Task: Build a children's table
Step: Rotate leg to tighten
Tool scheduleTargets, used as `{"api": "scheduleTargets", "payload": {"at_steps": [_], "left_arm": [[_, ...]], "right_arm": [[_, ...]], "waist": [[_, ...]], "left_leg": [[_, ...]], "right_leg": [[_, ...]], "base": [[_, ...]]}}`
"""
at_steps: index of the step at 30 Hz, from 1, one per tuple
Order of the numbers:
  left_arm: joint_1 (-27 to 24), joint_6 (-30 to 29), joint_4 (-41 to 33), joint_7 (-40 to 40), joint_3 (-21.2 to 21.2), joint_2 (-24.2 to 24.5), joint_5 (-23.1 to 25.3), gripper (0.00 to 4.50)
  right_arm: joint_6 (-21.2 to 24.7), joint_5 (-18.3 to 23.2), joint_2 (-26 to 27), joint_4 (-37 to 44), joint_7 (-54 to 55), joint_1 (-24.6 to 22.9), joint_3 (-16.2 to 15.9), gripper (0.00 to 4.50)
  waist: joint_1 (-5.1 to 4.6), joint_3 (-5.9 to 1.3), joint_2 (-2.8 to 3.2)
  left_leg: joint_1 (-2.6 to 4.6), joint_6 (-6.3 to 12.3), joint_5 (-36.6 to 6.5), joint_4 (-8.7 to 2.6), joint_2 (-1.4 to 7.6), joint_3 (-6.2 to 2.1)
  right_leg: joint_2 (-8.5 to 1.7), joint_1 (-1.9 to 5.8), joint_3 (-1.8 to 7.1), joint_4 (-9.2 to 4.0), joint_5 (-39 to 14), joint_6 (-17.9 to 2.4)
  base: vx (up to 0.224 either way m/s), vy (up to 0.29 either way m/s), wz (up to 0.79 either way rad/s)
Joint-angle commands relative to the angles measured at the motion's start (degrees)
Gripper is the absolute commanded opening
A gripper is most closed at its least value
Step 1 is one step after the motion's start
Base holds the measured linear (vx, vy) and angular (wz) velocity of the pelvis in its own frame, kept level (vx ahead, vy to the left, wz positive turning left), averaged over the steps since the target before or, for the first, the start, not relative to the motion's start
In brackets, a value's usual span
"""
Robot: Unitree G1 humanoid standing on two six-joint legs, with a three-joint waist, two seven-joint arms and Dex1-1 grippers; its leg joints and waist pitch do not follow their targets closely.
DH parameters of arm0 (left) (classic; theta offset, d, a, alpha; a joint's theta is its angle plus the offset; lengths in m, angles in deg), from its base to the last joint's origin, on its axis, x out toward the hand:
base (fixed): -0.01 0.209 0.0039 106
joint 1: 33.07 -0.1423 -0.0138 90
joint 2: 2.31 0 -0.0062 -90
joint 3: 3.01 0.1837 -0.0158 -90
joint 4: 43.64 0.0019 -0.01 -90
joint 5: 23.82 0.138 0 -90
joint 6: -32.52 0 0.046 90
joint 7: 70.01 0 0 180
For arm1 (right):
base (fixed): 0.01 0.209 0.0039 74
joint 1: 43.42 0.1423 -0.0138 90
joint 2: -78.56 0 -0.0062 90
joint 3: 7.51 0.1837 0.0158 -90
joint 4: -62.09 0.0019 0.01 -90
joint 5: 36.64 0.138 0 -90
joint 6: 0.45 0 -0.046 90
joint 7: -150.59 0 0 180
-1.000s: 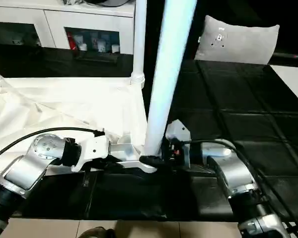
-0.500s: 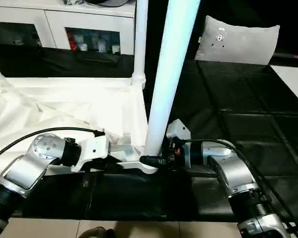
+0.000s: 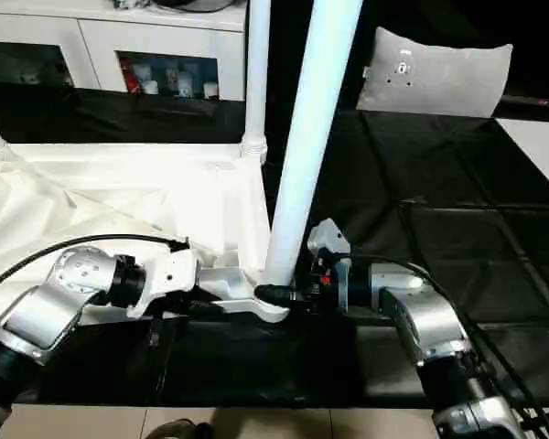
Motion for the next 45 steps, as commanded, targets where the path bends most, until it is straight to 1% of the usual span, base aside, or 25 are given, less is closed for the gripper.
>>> {"api": "scheduleTargets", "payload": {"at_steps": [1,4,5,6,8,10,12,13,14,16,18,24,25,27,29,31,33,35,36,38,39,40,42,44,45], "left_arm": [[-0.1,-1.04,-2.25,-1.94,-0.6,-1.34,-0.64,0.0],[-1.33,-10.84,-4.08,-10.71,-3.31,-6.31,-1.16,0.0],[-1.36,-11.11,-4.16,-10.93,-3.36,-6.5,-1.2,0.0],[-1.52,-13.62,-4.77,-13.06,-3.75,-8.38,-1.4,0.0],[-1.39,-15.93,-5.2,-15.28,-3.99,-10.36,-1.37,0.0],[-0.9,-19.17,-5.77,-19.03,-4.47,-14.11,-1.37,0.0],[-0.02,-21.81,-5.98,-22.45,-4.62,-17.77,-0.97,0.0],[0.76,-23.09,-5.79,-24.8,-4.88,-19.87,-0.28,0.0],[0.97,-23.4,-5.73,-25.41,-4.97,-20.39,-0.1,0.0],[2.4,-25.5,-5.29,-29.18,-5.58,-23.55,0.87,0.0],[3.79,-26.83,-4.83,-32.48,-5.94,-25.61,2.1,0.0],[5.05,-25.39,-3.75,-33.36,-4.4,-24.48,4.83,0.0],[5.04,-25.27,-3.71,-33.39,-4.31,-24.29,4.94,0.0],[4.93,-24.09,-3.44,-32.67,-3.83,-22.72,5.84,0.0],[4.8,-22.97,-3.18,-31.98,-3.79,-21.51,5.99,0.0],[4.7,-21.9,-2.87,-31.11,-3.57,-20.39,6.03,0.0],[4.65,-21.31,-2.73,-30.63,-3.4,-19.82,6.07,0.0],[4.4,-20.25,-2.31,-28.95,-3.5,-18.5,5.63,0.0],[4.4,-20.25,-2.31,-28.95,-3.5,-18.5,5.63,0.0],[4.14,-19.02,-1.02,-26.24,-3.44,-16.0,4.83,0.0],[4.12,-18.6,-0.59,-25.56,-3.44,-15.35,4.53,0.0],[4.12,-18.49,-0.47,-25.38,-3.44,-15.17,4.45,0.0],[4.38,-16.49,1.02,-22.83,-3.14,-13.26,4.0,0.0],[4.57,-14.64,1.88,-20.58,-2.65,-12.01,3.84,0.0],[4.67,-13.64,2.23,-18.73,-2.21,-11.11,3.66,0.0]], "right_arm": [[2.97,-2.23,0.35,-1.16,1.88,-3.11,-2.6,2.59],[3.84,-2.51,7.12,-1.48,17.18,-5.87,3.14,2.59],[3.85,-2.47,7.37,-1.45,17.58,-5.94,3.3,2.59],[4.25,-2.06,9.77,-1.25,21.27,-6.38,4.56,2.59],[5.18,-1.52,12.16,-1.15,24.51,-6.48,5.49,2.59],[5.8,-0.97,16.02,-2.11,29.62,-5.81,6.85,2.59],[5.76,-1.16,19.5,-4.21,34.52,-4.46,7.82,2.59],[5.77,-1.68,21.24,-5.4,36.81,-3.73,8.17,2.59],[5.77,-1.83,21.65,-5.68,37.34,-3.56,8.25,2.59],[5.37,-3.18,23.73,-7.7,40.74,-2.45,8.34,2.59],[5.1,-3.65,25.54,-9.73,44.36,-1.65,9.29,2.59],[2.98,-4.51,27.21,-12.83,47.69,-0.84,11.32,2.59],[2.76,-4.26,27.36,-12.94,47.42,-0.74,11.61,2.94],[1.68,-3.58,27.48,-13.09,47.13,-0.03,12.88,3.29],[0.41,-3.3,27.25,-13.14,46.63,0.55,13.82,3.31],[-0.4,-3.56,26.28,-12.48,45.2,0.52,13.44,3.54],[-0.9,-3.73,25.63,-11.82,44.16,0.25,13.0,3.64],[-2.41,-4.01,23.16,-9.12,40.41,-1.08,11.83,3.84],[-2.41,-4.01,23.16,-9.12,40.41,-1.08,11.83,3.84],[-4.21,-3.76,17.48,-3.97,31.83,-3.75,10.12,4.12],[-4.5,-3.4,15.76,-2.56,29.26,-4.48,9.84,4.2],[-4.57,-3.29,15.29,-2.16,28.54,-4.69,9.76,4.28],[-4.51,-1.75,10.59,1.8,22.22,-6.55,9.71,4.42],[-5.01,-1.23,8.0,3.44,19.47,-7.03,9.92,4.47],[-5.37,-1.02,6.24,4.24,17.84,-7.03,10.05,4.47]], "waist": [[-0.48,-2.84,0.58],[-0.93,-2.54,0.43],[-1.11,-1.9,0.3],[-1.52,-1.92,0.23],[-2.24,-1.78,0.38],[-2.98,-1.74,0.12],[-3.71,-1.69,-0.06],[-3.93,-1.68,-0.11],[-4.19,-1.85,-0.3],[-4.66,-1.78,0.07],[-5.22,-2.12,0.04],[-5.44,-2.2,0.39],[-5.39,-2.13,0.27],[-5.29,-2.1,0.26],[-5.24,-2.1,0.2],[-5.13,-2.1,0.11],[-4.98,-2.12,0.1],[-4.78,-2.07,-0.22],[-4.53,-2.22,-0.07],[-4.34,-2.35,-0.25],[-4.02,-2.54,-0.25],[-4.02,-2.54,-0.25],[-3.73,-2.96,-0.5],[-3.56,-2.73,-0.61],[-3.41,-2.82,-0.61]], "left_leg": [[2.79,-3.02,-17.42,-5.75,7.09,-3.38],[2.78,-4.33,-19.9,-6.09,7.3,-3.42],[3.06,-5.86,-24.96,-5.94,6.96,-3.76],[3.22,-7.07,-28.52,-5.81,6.81,-4.49],[3.18,-8.4,-31.46,-6.23,6.94,-5.0],[3.09,-9.29,-34.14,-6.54,6.76,-5.14],[3.38,-9.52,-36.55,-6.15,6.41,-5.42],[3.19,-9.3,-36.99,-6.07,6.28,-5.77],[3.02,-9.3,-36.94,-6.13,6.27,-5.79],[2.94,-10.02,-38.46,-6.61,6.3,-5.96],[3.3,-10.72,-40.99,-6.82,6.15,-5.83],[3.48,-10.91,-43.07,-7.45,6.11,-5.54],[3.66,-10.74,-43.4,-7.32,6.07,-5.45],[3.62,-10.04,-43.11,-7.06,6.04,-5.59],[3.39,-9.66,-42.61,-7.06,6.09,-5.7],[3.06,-9.21,-41.06,-7.22,6.21,-5.56],[3.36,-8.94,-40.18,-7.09,6.18,-5.22],[3.13,-8.36,-38.53,-7.02,6.26,-5.21],[3.17,-7.89,-36.78,-6.93,6.3,-4.9],[2.9,-6.9,-33.5,-6.91,6.36,-4.74],[2.75,-5.71,-29.59,-6.91,6.52,-4.17],[2.75,-5.71,-29.59,-6.91,6.52,-4.17],[1.89,-2.67,-22.81,-6.71,6.65,-3.89],[1.84,-0.99,-21.83,-6.45,6.62,-3.61],[1.94,-1.02,-22.85,-6.11,6.55,-3.61]], "right_leg": [[-5.72,0.27,2.99,-3.71,-5.84,-13.99],[-5.84,-0.03,3.23,-3.99,-10.35,-13.42],[-6.15,-0.74,3.37,-4.89,-18.4,-12.49],[-6.62,-0.63,3.39,-5.43,-26.1,-10.36],[-6.25,-1.05,3.35,-5.72,-28.61,-8.38],[-5.86,-1.24,3.19,-5.67,-29.64,-7.19],[-6.34,-1.79,3.19,-6.28,-33.13,-6.17],[-6.56,-1.58,2.97,-6.61,-35.21,-5.15],[-6.52,-1.43,2.89,-6.56,-35.47,-4.85],[-6.06,-1.54,2.61,-6.56,-33.97,-4.31],[-5.66,-1.74,2.3,-6.57,-31.16,-4.42],[-5.41,-2.07,2.17,-7.01,-27.43,-4.11],[-5.5,-2.28,2.25,-7.17,-27.98,-4.1],[-5.95,-2.33,2.47,-7.49,-29.7,-3.96],[-6.1,-2.2,2.52,-7.55,-29.83,-3.98],[-6.02,-2.11,2.58,-7.33,-28.35,-4.22],[-6.01,-2.4,2.76,-7.4,-27.85,-4.56],[-6.18,-2.02,2.76,-7.48,-27.89,-4.48],[-6.33,-2.26,3.13,-7.45,-26.82,-4.87],[-6.26,-1.79,3.17,-7.25,-23.71,-5.48],[-6.05,-1.61,3.34,-6.78,-18.19,-6.66],[-6.05,-1.61,3.34,-6.78,-18.19,-6.66],[-6.09,-0.39,3.13,-6.1,-11.55,-8.45],[-6.07,-0.68,3.11,-6.36,-13.57,-9.3],[-6.27,-0.75,3.13,-6.69,-18.61,-8.87]], "base": [[0.0,0.0,0.0],[0.0,0.0,0.0],[0.0,0.0,0.0],[0.0,0.0,0.0],[0.0,0.0,0.0],[0.0,0.0,0.0],[0.0,0.0,0.0],[0.0,0.0,0.0],[0.0,0.0,0.0],[0.0,0.0,0.0],[0.0,0.0,0.0],[0.0,0.0,0.0],[0.0,0.0,0.0],[0.0,0.0,0.0],[0.0,0.0,0.0],[0.0,0.0,0.0],[0.0,0.0,0.0],[0.0,0.0,0.0],[0.0,0.0,0.0],[0.0,0.0,0.0],[0.0,0.0,0.0],[0.0,0.0,0.0],[0.0,0.0,0.0],[0.0,0.0,0.0],[0.0,0.0,0.0]]}}
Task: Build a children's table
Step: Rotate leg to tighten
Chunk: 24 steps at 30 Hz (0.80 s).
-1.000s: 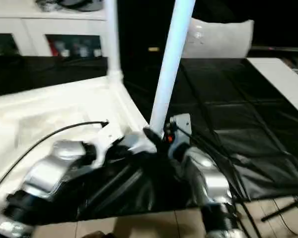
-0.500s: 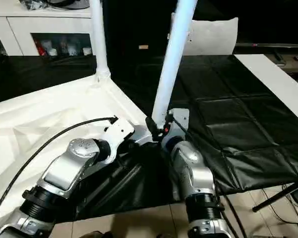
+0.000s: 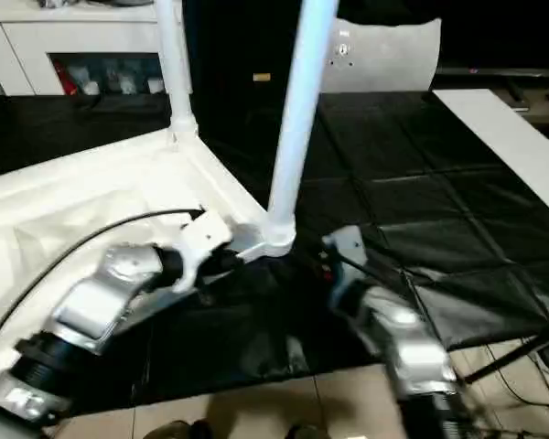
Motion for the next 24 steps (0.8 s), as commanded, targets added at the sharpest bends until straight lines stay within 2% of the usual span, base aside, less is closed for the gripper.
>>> {"api": "scheduleTargets", "payload": {"at_steps": [1,2,3,4,6,8,9,10,11,13,17,18,20,21,24], "left_arm": [[0.82,3.25,0.64,3.88,1.18,1.08,-0.47,0.0],[0.85,4.7,0.83,5.66,1.69,1.9,-0.63,0.0],[0.84,7.6,1.22,9.78,2.77,3.57,-1.32,0.0],[0.84,7.7,1.23,9.98,2.83,3.65,-1.35,0.0],[0.87,11.45,1.68,14.42,4.78,6.02,-1.47,0.0],[0.95,14.22,2.19,18.37,6.49,8.37,-1.48,0.0],[1.12,15.27,2.51,20.23,6.82,9.2,-1.71,0.0],[1.21,15.65,2.62,20.87,6.9,9.44,-1.79,0.0],[1.24,15.81,2.67,21.13,6.93,9.54,-1.82,0.0],[1.73,18.07,3.14,24.58,7.54,10.61,-2.05,0.0],[2.23,20.11,3.67,26.63,8.28,11.35,-1.83,0.0],[2.47,20.8,3.88,27.29,8.45,11.5,-2.02,0.0],[2.76,21.75,4.42,27.99,8.51,11.55,-2.24,0.0],[2.92,22.28,4.76,28.36,8.5,11.53,-2.22,0.0],[3.18,22.81,5.05,28.87,8.58,11.48,-2.12,0.0]], "right_arm": [[-0.6,1.09,-2.02,2.81,-2.99,0.16,0.48,4.47],[-0.71,1.24,-3.45,3.38,-4.46,0.25,0.5,4.47],[-1.17,1.32,-6.25,4.02,-7.82,0.61,-0.1,4.47],[-1.2,1.31,-6.38,4.04,-7.98,0.63,-0.14,4.47],[-1.32,0.77,-8.81,3.72,-11.53,1.55,-1.29,4.47],[-1.86,-0.33,-10.88,3.05,-14.45,2.8,-2.61,4.47],[-2.51,-1.18,-11.75,2.37,-15.88,3.86,-3.66,4.47],[-2.69,-1.45,-12.02,2.1,-16.4,4.26,-4.07,4.47],[-2.76,-1.55,-12.12,2.0,-16.61,4.42,-4.24,4.47],[-3.88,-2.75,-13.29,0.79,-19.94,5.96,-6.77,4.47],[-5.37,-3.66,-13.37,-0.64,-21.42,7.0,-8.21,4.47],[-5.52,-3.69,-13.43,-1.31,-23.08,7.51,-9.09,4.47],[-5.37,-3.45,-13.42,-1.94,-24.44,8.03,-9.72,4.47],[-5.29,-3.32,-13.28,-2.28,-24.97,8.34,-9.98,4.11],[-5.3,-3.1,-12.87,-2.77,-25.37,8.89,-10.28,3.98]], "waist": [[0.26,-3.51,-0.3],[0.57,-3.48,-0.15],[0.92,-3.74,0.07],[0.92,-3.74,0.07],[1.13,-3.95,0.16],[1.6,-4.33,0.23],[1.69,-4.39,0.02],[1.76,-4.55,0.14],[1.88,-4.63,0.2],[2.09,-4.77,-0.08],[2.26,-4.62,-0.1],[2.33,-4.51,-0.29],[2.4,-4.31,-0.26],[2.45,-4.17,-0.17],[2.55,-4.1,-0.23]], "left_leg": [[2.33,-1.07,-22.76,-5.39,7.03,-3.93],[2.33,-1.18,-21.99,-5.43,7.14,-3.94],[2.73,-1.29,-20.41,-5.44,7.32,-3.59],[2.73,-1.29,-20.41,-5.44,7.32,-3.59],[2.63,-0.75,-18.59,-5.4,7.33,-3.39],[2.72,0.53,-15.1,-5.04,7.14,-3.14],[2.81,1.4,-12.8,-4.81,7.14,-2.81],[2.57,2.21,-10.41,-4.59,7.07,-2.8],[2.69,2.55,-9.44,-4.43,7.07,-2.72],[2.56,4.1,-6.59,-4.11,7.08,-2.65],[2.59,3.91,-7.77,-4.11,7.27,-2.55],[2.64,3.31,-9.56,-4.17,7.25,-2.53],[2.6,2.04,-12.35,-4.36,7.3,-2.59],[2.93,0.56,-15.04,-4.53,7.39,-2.61],[3.0,-1.17,-17.37,-4.61,7.44,-2.72]], "right_leg": [[-5.52,0.85,3.11,-4.75,-22.34,-9.25],[-5.43,0.78,3.09,-4.9,-22.65,-9.03],[-4.97,0.62,2.98,-4.46,-19.13,-9.63],[-4.97,0.62,2.98,-4.46,-19.13,-9.63],[-4.6,0.88,2.83,-3.83,-14.42,-11.16],[-4.41,1.13,2.56,-3.06,-8.78,-13.14],[-4.38,1.13,2.6,-2.64,-5.38,-14.29],[-4.46,1.51,2.5,-2.14,-2.63,-15.38],[-4.47,1.46,2.45,-1.96,-1.46,-15.8],[-4.52,1.87,2.28,-1.49,1.27,-16.73],[-4.65,1.87,2.27,-1.57,-1.38,-16.94],[-4.71,1.81,2.33,-1.86,-4.11,-16.72],[-4.74,1.74,2.41,-2.09,-8.18,-16.08],[-4.75,1.39,2.55,-2.48,-11.66,-15.25],[-4.87,1.21,2.75,-2.66,-14.27,-14.37]], "base": [[0.0,0.0,0.0],[0.0,0.0,0.0],[0.0,0.0,0.0],[0.0,0.0,0.0],[0.0,0.0,0.0],[0.0,0.0,0.0],[0.0,0.0,0.0],[0.0,0.0,0.0],[0.0,0.0,0.0],[0.0,0.0,0.0],[0.0,0.0,0.0],[0.0,0.0,0.0],[0.0,0.0,0.0],[0.0,0.0,0.0],[0.0,0.0,0.0]]}}
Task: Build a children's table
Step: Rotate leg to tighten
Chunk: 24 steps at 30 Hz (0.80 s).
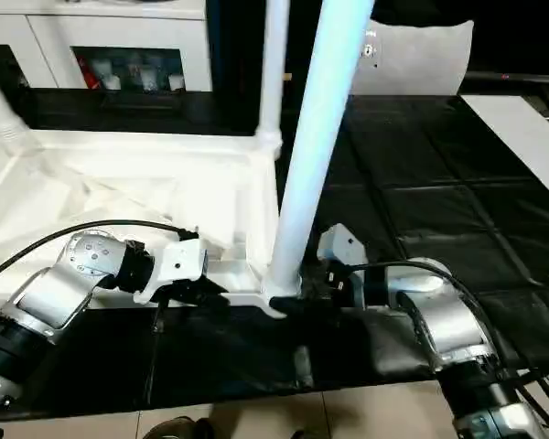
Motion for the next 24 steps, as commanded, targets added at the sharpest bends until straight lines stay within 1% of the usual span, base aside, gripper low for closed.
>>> {"api": "scheduleTargets", "payload": {"at_steps": [1,2,3,4,5,6,7,8,9,10,12,15,19,21,22,23,24], "left_arm": [[0.69,1.59,0.09,2.8,2.63,0.05,1.0,0.0],[0.77,1.88,0.26,3.08,2.66,0.05,1.07,0.0],[0.87,2.14,0.44,3.33,2.74,0.01,1.15,0.0],[0.89,2.19,0.48,3.38,2.76,0.01,1.16,0.0],[0.93,2.25,0.54,3.44,2.82,0.0,1.18,0.0],[1.02,2.42,0.71,3.56,2.95,0.01,1.19,0.0],[1.13,2.66,0.95,3.68,3.04,-0.01,1.22,0.0],[1.17,2.76,1.05,3.72,3.08,-0.02,1.23,0.0],[1.28,3.06,1.34,3.86,3.14,-0.05,1.27,0.0],[1.35,3.22,1.48,3.95,3.19,-0.1,1.31,0.0],[1.4,3.36,1.65,4.07,3.2,-0.19,1.37,0.0],[1.47,3.61,1.99,4.11,3.33,-0.15,1.49,0.0],[1.4,3.93,2.29,4.13,3.41,-0.03,1.63,0.0],[1.4,3.89,2.45,4.06,3.33,-0.09,1.65,0.0],[1.29,3.55,2.47,3.72,3.09,-0.23,1.55,0.0],[1.13,2.5,2.32,3.0,2.63,-0.56,1.27,0.0],[1.07,1.92,2.22,2.63,2.41,-0.75,1.12,0.0]], "right_arm": [[-0.19,0.44,-0.12,-0.27,-1.05,1.25,-0.32,3.85],[-0.25,0.63,0.03,-0.44,-1.48,1.46,-0.46,3.85],[-0.4,0.76,0.09,-0.64,-1.88,1.62,-0.58,3.67],[-0.34,0.8,0.1,-0.65,-2.01,1.65,-0.64,3.53],[-0.17,0.89,0.09,-0.67,-2.29,1.69,-0.75,3.53],[-0.01,0.9,0.08,-0.83,-2.79,1.79,-0.94,3.34],[-0.04,0.87,0.11,-1.12,-3.14,1.92,-1.07,3.34],[-0.06,0.86,0.12,-1.24,-3.29,1.97,-1.13,3.28],[-0.19,0.79,0.18,-1.61,-3.64,2.12,-1.21,3.09],[-0.43,0.68,0.23,-1.9,-3.9,2.22,-1.29,3.09],[-0.61,0.54,0.28,-2.15,-4.22,2.31,-1.32,2.84],[-0.64,0.14,0.23,-2.48,-4.88,2.33,-1.75,2.74],[-0.78,-0.21,0.21,-2.88,-5.12,2.26,-2.07,2.68],[-0.74,-0.35,0.21,-3.15,-5.13,2.26,-2.27,2.66],[-0.23,-0.3,0.37,-3.15,-4.89,2.13,-2.25,2.65],[0.95,0.03,0.71,-2.94,-4.2,1.86,-2.02,2.65],[1.58,0.23,0.89,-2.81,-3.87,1.73,-1.88,2.65]], "waist": [[-0.45,-4.06,-0.13],[-0.43,-4.07,-0.14],[-0.39,-4.12,-0.18],[-0.35,-4.17,-0.16],[-0.34,-4.16,-0.15],[-0.29,-4.22,-0.11],[-0.28,-4.23,-0.11],[-0.2,-4.29,-0.13],[-0.16,-4.32,-0.14],[-0.16,-4.39,-0.21],[-0.1,-4.44,-0.2],[-0.04,-4.4,-0.22],[-0.03,-4.39,-0.17],[-0.01,-4.34,-0.21],[-0.01,-4.34,-0.2],[-0.01,-4.15,-0.03],[-0.03,-4.21,-0.12]], "left_leg": [[2.94,-1.47,-17.42,-5.16,6.96,-3.25],[2.91,-1.8,-17.61,-5.2,6.93,-3.28],[2.94,-1.86,-17.57,-5.15,6.88,-3.25],[2.91,-1.8,-17.24,-5.14,6.88,-3.23],[2.94,-1.76,-17.14,-5.13,6.88,-3.2],[2.98,-1.63,-16.58,-5.07,6.89,-3.15],[2.92,-1.51,-16.25,-5.05,6.86,-3.13],[2.89,-1.13,-15.49,-4.96,6.83,-3.06],[2.8,-0.82,-14.81,-4.93,6.83,-3.06],[2.73,-0.49,-14.02,-4.85,6.8,-3.01],[2.72,-0.04,-13.5,-4.75,6.79,-2.96],[2.69,0.18,-13.35,-4.74,6.84,-2.91],[2.82,-0.24,-13.88,-4.79,6.9,-2.89],[2.78,-0.32,-13.99,-4.77,6.87,-2.84],[2.81,-0.41,-14.18,-4.77,6.9,-2.85],[2.76,-0.5,-14.37,-4.84,6.88,-2.89],[2.85,-0.61,-14.53,-4.85,6.89,-2.85]], "right_leg": [[-4.87,1.21,2.79,-3.5,-14.93,-13.96],[-4.81,1.17,2.8,-3.46,-15.07,-13.64],[-4.85,1.13,2.83,-3.48,-14.97,-13.55],[-4.82,1.14,2.82,-3.37,-14.5,-13.59],[-4.81,1.09,2.82,-3.37,-14.3,-13.62],[-4.78,1.08,2.81,-3.27,-13.48,-13.77],[-4.75,1.12,2.79,-3.22,-13.01,-13.88],[-4.75,1.16,2.79,-3.15,-11.96,-14.12],[-4.74,1.27,2.74,-3.05,-11.25,-14.35],[-4.74,1.33,2.7,-2.93,-10.29,-14.59],[-4.75,1.41,2.65,-2.87,-9.78,-14.91],[-4.71,1.43,2.61,-2.82,-9.9,-15.09],[-4.65,1.3,2.59,-2.85,-10.62,-14.92],[-4.72,1.33,2.64,-2.93,-10.76,-14.91],[-4.72,1.32,2.62,-2.95,-11.01,-14.84],[-4.72,1.26,2.64,-3.0,-11.22,-14.76],[-4.61,1.25,2.63,-2.99,-11.11,-14.79]], "base": [[0.0,0.0,0.0],[0.0,0.0,0.0],[0.0,0.0,0.0],[0.0,0.0,0.0],[0.0,0.0,0.0],[0.0,0.0,0.0],[0.0,0.0,0.0],[0.0,0.0,0.0],[0.0,0.0,0.0],[0.0,0.0,0.0],[0.0,0.0,0.0],[0.0,0.0,0.0],[0.0,0.0,0.0],[0.0,0.0,0.0],[0.0,0.0,0.0],[0.0,0.0,0.0],[0.0,0.0,0.0]]}}
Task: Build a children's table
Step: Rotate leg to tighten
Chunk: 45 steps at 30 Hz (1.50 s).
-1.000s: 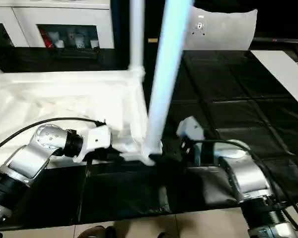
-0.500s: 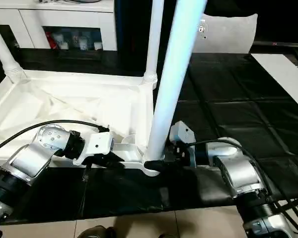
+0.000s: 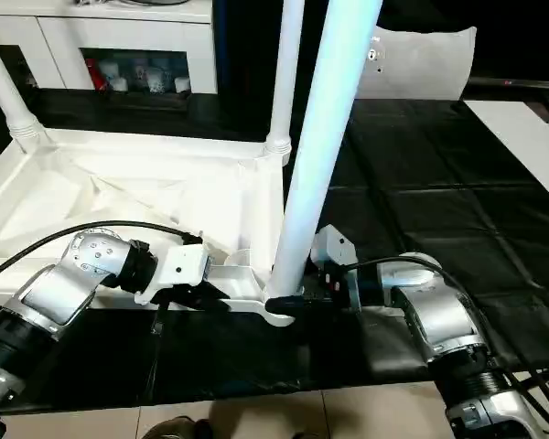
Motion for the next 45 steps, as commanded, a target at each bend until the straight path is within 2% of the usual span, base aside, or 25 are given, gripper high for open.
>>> {"api": "scheduleTargets", "payload": {"at_steps": [1,2,3,4,5,6,8,9,12,13,14,15,16,17,18,19,23,24,27,33,34,38,40,43,45], "left_arm": [[-0.17,-1.24,-0.26,-0.06,1.38,-0.73,0.98,0.0],[-0.19,-2.01,-0.42,-0.65,1.09,-0.91,0.89,0.0],[-0.14,-3.6,-0.62,-1.89,0.48,-1.4,0.65,0.0],[-0.01,-8.38,-1.6,-6.13,-1.9,-3.39,-0.51,0.0],[-0.01,-8.38,-1.6,-6.13,-1.9,-3.39,-0.51,0.0],[0.03,-12.2,-2.7,-9.29,-3.56,-4.9,-1.21,0.0],[0.01,-14.69,-3.66,-11.47,-4.51,-5.96,-1.39,0.0],[0.05,-19.79,-5.41,-16.02,-6.46,-8.67,-1.85,0.0],[0.19,-23.21,-6.54,-18.95,-7.86,-10.81,-2.23,0.0],[0.53,-26.29,-7.61,-22.18,-9.11,-13.18,-2.32,0.0],[0.59,-26.72,-7.75,-22.65,-9.3,-13.54,-2.34,0.0],[1.52,-31.62,-9.15,-28.97,-11.51,-18.33,-2.02,0.0],[1.64,-32.04,-9.27,-29.69,-11.69,-18.85,-1.88,0.0],[1.92,-32.43,-9.32,-31.29,-11.88,-19.93,-1.32,0.0],[2.32,-33.06,-9.36,-34.3,-12.25,-21.72,-0.47,0.0],[2.55,-33.19,-9.26,-36.35,-12.34,-22.97,0.2,0.0],[2.63,-33.77,-9.71,-38.61,-11.84,-24.21,1.4,0.0],[2.53,-33.94,-9.89,-38.63,-11.41,-24.0,1.82,0.0],[2.08,-34.47,-10.49,-38.81,-10.13,-22.65,3.5,0.0],[1.5,-31.26,-9.87,-35.87,-8.62,-18.77,4.1,0.0],[1.31,-30.66,-9.59,-34.96,-8.16,-18.07,4.16,0.0],[0.6,-25.85,-7.35,-29.61,-6.77,-14.57,3.82,0.0],[0.56,-25.44,-7.11,-28.74,-6.55,-14.06,3.69,0.0],[0.18,-22.01,-6.14,-23.57,-4.35,-11.09,2.96,0.0],[-0.15,-20.49,-5.99,-20.39,-3.56,-9.7,2.12,0.0]], "right_arm": [[2.93,0.36,0.66,-0.07,0.7,-0.77,-0.47,2.65],[3.94,0.79,0.98,0.29,1.15,-0.97,-0.22,2.65],[5.24,1.18,1.5,0.77,2.22,-1.27,0.14,2.65],[7.83,1.25,3.39,1.99,6.64,-2.23,0.93,2.65],[7.83,1.25,3.39,1.99,6.64,-2.23,0.93,2.65],[9.41,0.92,5.02,2.88,10.39,-3.07,1.32,2.65],[10.46,0.7,6.77,3.28,13.8,-3.6,1.83,2.65],[12.27,0.5,10.55,3.38,20.34,-4.19,3.12,2.64],[13.64,0.66,13.35,3.23,24.71,-4.31,4.25,2.64],[14.38,0.83,16.5,2.72,28.94,-4.0,5.57,2.64],[14.38,0.81,16.95,2.6,29.54,-3.93,5.73,2.64],[14.65,0.72,22.73,-0.12,37.79,-2.06,8.2,2.64],[14.68,0.7,23.42,-0.55,38.91,-1.75,8.56,2.64],[14.67,0.67,25.02,-1.9,41.9,-0.73,9.6,2.64],[14.93,0.21,27.28,-3.92,46.9,0.92,11.08,2.64],[14.87,0.36,28.91,-5.77,50.03,2.19,12.26,2.64],[14.1,-0.29,30.59,-7.25,52.33,3.35,12.87,2.64],[13.84,-0.56,30.77,-7.45,52.66,3.41,12.88,3.13],[13.26,-1.17,32.01,-7.93,53.27,3.6,14.03,3.37],[10.78,-2.27,29.34,-6.01,50.42,2.12,12.34,3.82],[10.39,-2.39,28.32,-5.16,49.3,1.54,11.82,3.9],[9.96,-1.14,20.96,2.71,39.57,-2.79,10.74,4.27],[9.79,-1.34,19.59,3.57,38.31,-3.27,10.53,4.4],[8.71,-1.73,13.35,6.87,32.41,-4.63,10.14,4.46],[8.66,-0.33,9.5,9.16,27.07,-5.34,9.48,4.46]], "waist": [[-0.49,-4.08,0.03],[-0.52,-3.66,0.3],[-0.51,-3.69,0.23],[-0.58,-3.47,0.4],[-0.6,-3.38,0.36],[-0.79,-3.33,0.18],[-0.96,-2.84,0.29],[-1.59,-2.69,0.29],[-2.73,-2.54,0.09],[-2.92,-2.58,0.11],[-3.41,-2.56,0.16],[-3.83,-2.65,0.16],[-4.31,-2.58,0.02],[-4.41,-2.73,-0.07],[-4.96,-2.76,0.07],[-5.4,-2.9,-0.09],[-5.25,-3.03,0.1],[-5.14,-3.21,-0.02],[-4.93,-3.45,-0.01],[-4.56,-3.72,0.04],[-4.33,-4.14,-0.01],[-3.57,-4.34,0.31],[-3.51,-4.33,0.15],[-2.97,-4.22,0.18],[-2.46,-4.27,0.59]], "left_leg": [[2.82,-0.67,-14.7,-5.04,6.68,-3.12],[2.82,-1.16,-16.42,-5.28,6.67,-3.17],[2.85,-1.4,-16.93,-5.28,6.66,-3.23],[2.86,-2.15,-17.82,-5.45,6.75,-3.33],[2.86,-2.65,-18.49,-5.55,6.77,-3.37],[2.97,-3.45,-20.33,-5.5,6.6,-3.55],[2.99,-4.78,-23.8,-5.65,6.59,-4.02],[2.85,-6.08,-26.33,-5.94,6.54,-4.55],[2.85,-7.39,-29.91,-6.0,6.34,-4.98],[2.77,-7.33,-30.28,-5.97,6.28,-5.06],[2.7,-7.41,-30.28,-6.07,6.39,-5.05],[2.46,-7.38,-30.0,-6.07,6.35,-5.14],[2.07,-7.41,-29.6,-6.14,6.2,-5.36],[2.02,-7.23,-29.31,-6.12,6.15,-5.46],[2.18,-7.02,-29.18,-6.07,6.11,-5.32],[1.99,-6.55,-28.49,-6.06,6.08,-5.3],[2.33,-4.85,-25.19,-5.94,6.05,-4.46],[2.23,-4.01,-23.21,-5.91,6.04,-4.19],[1.8,-2.05,-18.94,-5.83,6.05,-3.92],[1.81,1.34,-12.24,-5.35,6.07,-3.42],[1.83,1.66,-11.06,-5.12,6.08,-3.39],[1.91,2.64,-8.73,-4.91,6.18,-3.21],[1.98,2.79,-8.83,-4.87,6.24,-3.12],[2.16,2.15,-10.68,-4.9,6.25,-3.14],[2.76,0.88,-12.62,-5.05,6.41,-3.1]], "right_leg": [[-4.63,1.26,2.69,-3.2,-11.21,-14.77],[-4.52,1.06,2.76,-3.44,-12.65,-14.5],[-4.58,1.09,2.76,-3.45,-13.23,-14.43],[-4.71,0.97,2.88,-3.48,-14.31,-14.35],[-4.7,0.9,2.91,-3.63,-15.16,-14.05],[-4.84,0.8,2.9,-3.96,-18.2,-13.42],[-5.1,0.39,2.99,-4.55,-23.88,-11.61],[-4.97,0.19,2.82,-4.68,-26.86,-10.24],[-4.92,-0.11,2.64,-5.02,-29.67,-8.8],[-5.0,-0.01,2.58,-5.13,-30.22,-8.38],[-5.09,-0.16,2.76,-5.19,-29.67,-8.46],[-5.09,-0.07,2.7,-5.19,-28.94,-8.48],[-5.06,0.0,2.47,-5.23,-28.73,-8.54],[-5.13,0.23,2.33,-5.3,-28.99,-8.27],[-5.02,-0.03,2.45,-5.39,-28.11,-8.47],[-4.97,0.16,2.41,-5.43,-26.66,-8.66],[-4.63,0.05,2.74,-5.48,-20.66,-9.32],[-4.55,0.26,2.77,-5.36,-18.34,-9.67],[-4.57,0.84,2.77,-4.88,-14.3,-10.73],[-4.35,1.19,2.66,-4.28,-8.11,-13.0],[-4.48,1.5,2.56,-4.03,-7.56,-13.47],[-4.16,1.76,2.44,-3.62,-4.93,-13.69],[-4.2,1.65,2.46,-3.64,-4.7,-14.37],[-4.27,1.59,2.46,-4.01,-8.09,-14.06],[-3.96,1.33,2.42,-4.06,-9.66,-13.59]], "base": [[0.0,0.0,0.0],[0.0,0.0,0.0],[0.0,0.0,0.0],[0.0,0.0,0.0],[0.0,0.0,0.0],[0.0,0.0,0.0],[0.0,0.0,0.0],[0.0,0.0,0.0],[0.0,0.0,0.0],[0.0,0.0,0.0],[0.0,0.0,0.0],[0.0,0.0,0.0],[0.0,0.0,0.0],[0.0,0.0,0.0],[0.0,0.0,0.0],[0.0,0.0,0.0],[0.0,0.0,0.0],[0.0,0.0,0.0],[0.0,0.0,0.0],[0.0,0.0,0.0],[0.0,0.0,0.0],[0.0,0.0,0.0],[0.0,0.0,0.0],[0.0,0.0,0.0],[0.0,0.0,0.0]]}}
